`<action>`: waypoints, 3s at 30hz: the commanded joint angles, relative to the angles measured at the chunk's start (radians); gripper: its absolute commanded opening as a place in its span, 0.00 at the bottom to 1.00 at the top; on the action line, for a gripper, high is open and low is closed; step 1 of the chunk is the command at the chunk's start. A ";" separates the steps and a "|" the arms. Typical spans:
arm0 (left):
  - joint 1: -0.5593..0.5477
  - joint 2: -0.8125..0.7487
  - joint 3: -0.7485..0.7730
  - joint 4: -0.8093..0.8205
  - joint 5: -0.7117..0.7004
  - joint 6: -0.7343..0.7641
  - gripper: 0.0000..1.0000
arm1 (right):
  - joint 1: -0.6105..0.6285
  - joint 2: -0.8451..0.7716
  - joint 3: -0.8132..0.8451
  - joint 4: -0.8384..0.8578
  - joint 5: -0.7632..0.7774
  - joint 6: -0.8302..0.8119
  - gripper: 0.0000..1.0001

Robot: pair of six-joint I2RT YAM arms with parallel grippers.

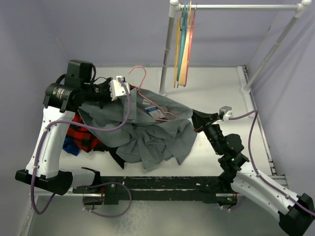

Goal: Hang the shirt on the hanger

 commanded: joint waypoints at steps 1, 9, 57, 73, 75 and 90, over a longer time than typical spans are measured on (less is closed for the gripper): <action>0.006 -0.053 -0.048 0.095 -0.118 0.039 0.00 | -0.008 -0.007 0.094 -0.033 0.039 -0.073 0.00; 0.006 -0.043 -0.084 0.195 0.007 -0.112 0.00 | -0.007 0.142 0.212 -0.019 -0.107 0.004 0.00; -0.112 -0.002 -0.326 0.469 0.169 -0.367 0.00 | 0.069 0.279 0.378 -0.092 -0.275 -0.014 0.98; -0.124 -0.028 -0.375 0.420 0.169 -0.140 0.00 | 0.051 0.071 0.594 -0.967 -0.317 -0.722 1.00; -0.123 -0.038 -0.387 0.412 0.186 -0.099 0.00 | 0.027 0.093 0.632 -1.039 -0.393 -0.779 1.00; -0.125 -0.073 -0.453 0.473 0.214 -0.039 0.00 | -0.192 0.529 0.834 -1.230 -0.815 -0.962 0.92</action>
